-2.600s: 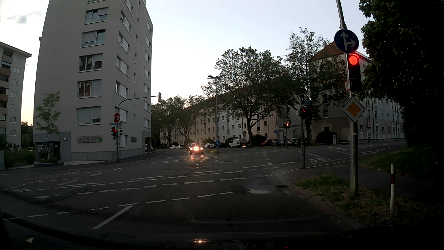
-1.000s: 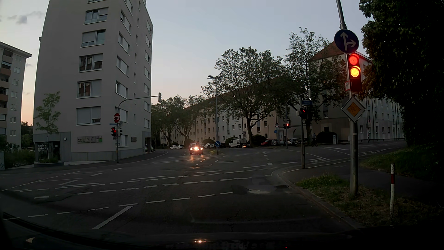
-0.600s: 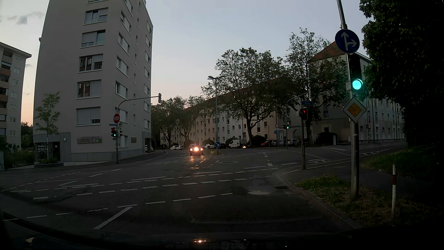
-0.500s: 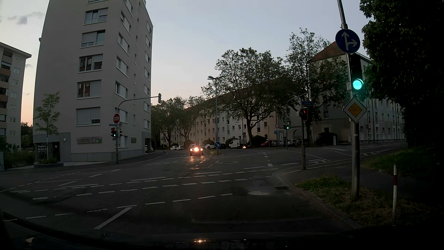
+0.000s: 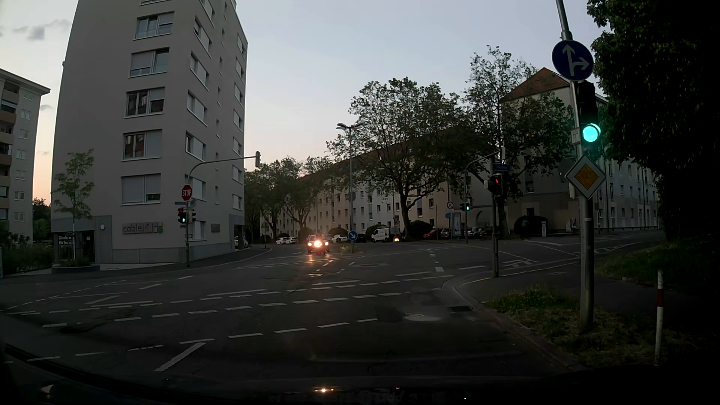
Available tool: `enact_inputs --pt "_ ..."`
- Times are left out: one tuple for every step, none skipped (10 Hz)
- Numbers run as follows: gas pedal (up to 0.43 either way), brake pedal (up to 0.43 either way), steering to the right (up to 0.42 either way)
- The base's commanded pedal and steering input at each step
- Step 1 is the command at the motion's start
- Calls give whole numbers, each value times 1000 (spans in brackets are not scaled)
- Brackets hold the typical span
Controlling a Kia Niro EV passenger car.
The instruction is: Follow the waypoints while adhering to traffic rules and regulations
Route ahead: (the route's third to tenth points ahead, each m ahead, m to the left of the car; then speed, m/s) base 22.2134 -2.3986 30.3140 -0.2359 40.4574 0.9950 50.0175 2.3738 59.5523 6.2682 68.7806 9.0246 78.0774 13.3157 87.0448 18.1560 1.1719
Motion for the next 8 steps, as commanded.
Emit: enact_inputs --pt "268 0 0" --pt "268 0 0" --pt "280 0 0" --pt "287 0 0" --pt "287 0 4" --pt "287 0 8" --pt "287 0 12" --pt "287 0 16"
